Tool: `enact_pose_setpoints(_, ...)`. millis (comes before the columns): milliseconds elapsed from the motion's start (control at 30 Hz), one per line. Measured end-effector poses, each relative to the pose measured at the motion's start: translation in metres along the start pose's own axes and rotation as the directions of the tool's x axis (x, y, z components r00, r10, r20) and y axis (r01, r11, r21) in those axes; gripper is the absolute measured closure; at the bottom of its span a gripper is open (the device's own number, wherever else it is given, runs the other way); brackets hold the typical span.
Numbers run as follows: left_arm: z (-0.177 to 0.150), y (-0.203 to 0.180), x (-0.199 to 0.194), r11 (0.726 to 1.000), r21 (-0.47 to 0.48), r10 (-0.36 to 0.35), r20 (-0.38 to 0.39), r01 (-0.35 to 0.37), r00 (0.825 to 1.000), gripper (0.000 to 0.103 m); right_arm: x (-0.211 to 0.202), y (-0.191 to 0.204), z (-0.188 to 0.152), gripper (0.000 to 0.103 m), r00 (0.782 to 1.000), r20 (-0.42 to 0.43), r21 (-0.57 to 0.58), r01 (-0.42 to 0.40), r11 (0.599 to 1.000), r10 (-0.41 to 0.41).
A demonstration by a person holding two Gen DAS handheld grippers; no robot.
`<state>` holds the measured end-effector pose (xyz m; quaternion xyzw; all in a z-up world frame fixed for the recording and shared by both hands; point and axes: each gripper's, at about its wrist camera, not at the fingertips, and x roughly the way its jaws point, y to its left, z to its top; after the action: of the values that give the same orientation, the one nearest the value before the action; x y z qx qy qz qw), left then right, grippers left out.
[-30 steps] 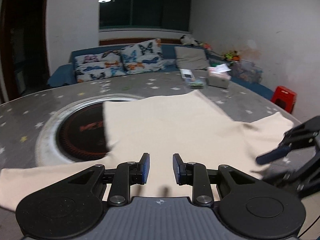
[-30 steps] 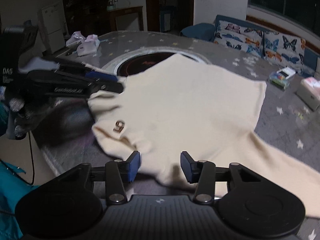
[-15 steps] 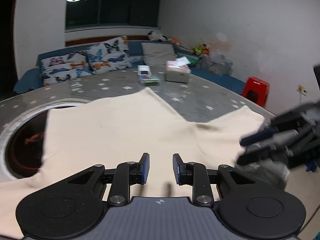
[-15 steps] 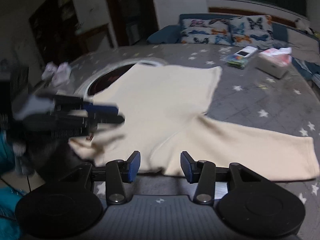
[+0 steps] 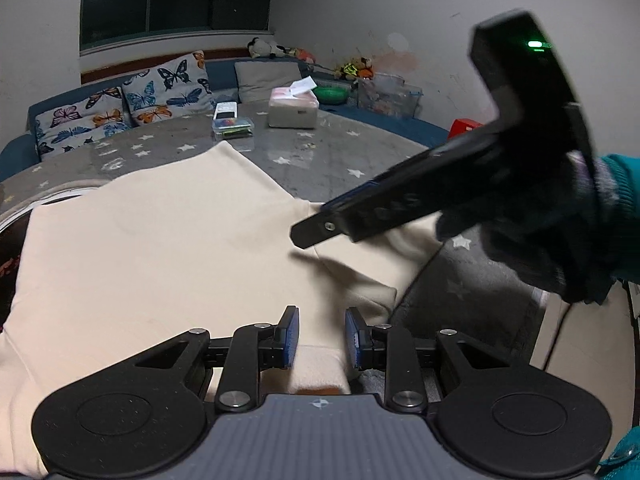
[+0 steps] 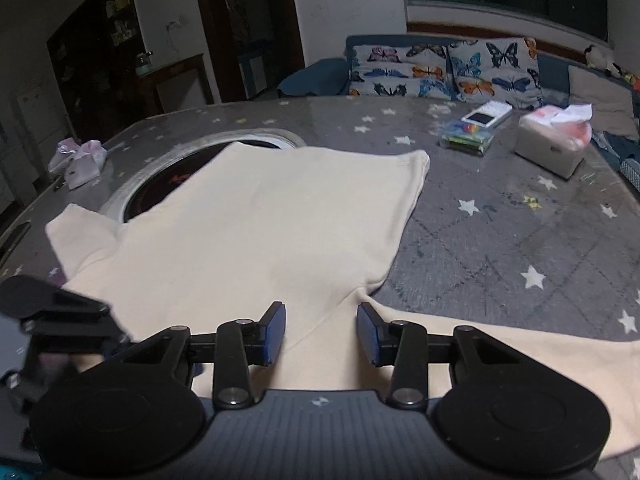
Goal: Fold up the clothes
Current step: 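Grasp the sweatshirt sleeve with the right gripper and lift it, then lift the sleeve with the right gripper and fold it across the body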
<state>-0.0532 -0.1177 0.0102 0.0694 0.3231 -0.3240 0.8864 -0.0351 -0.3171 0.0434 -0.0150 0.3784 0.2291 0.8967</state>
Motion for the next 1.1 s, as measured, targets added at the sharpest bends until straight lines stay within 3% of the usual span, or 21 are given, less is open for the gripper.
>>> enact_pose_setpoints(100,0.000,0.001,0.000,1.000,0.003,-0.004,-0.001,0.004,1.000,0.075,0.004,-0.012,-0.001,0.064,1.000,0.012,0.039,0.012,0.999,-0.013)
enact_pose_setpoints(267,0.003,0.001,-0.001,1.000,0.010,-0.006,0.001,0.006,1.000,0.075,-0.025,-0.029,-0.007,0.063,0.996,0.056,0.083,0.062,0.995,-0.067)
enact_pose_setpoints(367,0.006,0.000,-0.002,1.000,0.012,-0.005,0.014,0.005,1.000,0.075,-0.047,-0.049,-0.023,0.063,0.984,0.056,0.143,0.159,0.977,-0.169)
enact_pose_setpoints(467,0.010,-0.001,0.000,1.000,0.015,-0.008,0.018,0.007,1.000,0.075,-0.070,-0.071,-0.040,0.063,0.960,0.047,0.208,0.261,0.943,-0.276)
enact_pose_setpoints(667,0.011,-0.008,0.009,0.999,0.044,-0.013,0.007,0.013,1.000,0.075,-0.098,-0.110,-0.072,0.063,0.890,-0.004,0.325,0.433,0.841,-0.456)
enact_pose_setpoints(933,0.009,-0.014,0.010,0.998,0.067,0.004,0.001,-0.004,1.000,0.075,-0.084,-0.120,-0.077,0.062,0.889,0.018,0.389,0.416,0.822,-0.458)
enact_pose_setpoints(967,0.009,-0.014,0.010,0.998,0.068,0.006,0.001,-0.006,1.000,0.075,-0.082,-0.119,-0.076,0.066,0.886,0.024,0.385,0.420,0.822,-0.464)
enact_pose_setpoints(1000,0.009,-0.015,0.010,0.998,0.069,0.007,0.001,-0.007,1.000,0.075,-0.081,-0.118,-0.076,0.079,0.882,0.030,0.380,0.425,0.821,-0.471)
enact_pose_setpoints(1067,0.009,-0.015,0.009,0.997,0.072,0.009,0.001,-0.009,1.000,0.075,-0.079,-0.117,-0.074,0.094,0.877,0.037,0.371,0.433,0.821,-0.479)
enact_pose_setpoints(1100,0.009,-0.016,0.009,0.997,0.072,0.010,0.002,-0.010,1.000,0.075,-0.080,-0.118,-0.074,0.095,0.877,0.042,0.375,0.431,0.821,-0.479)
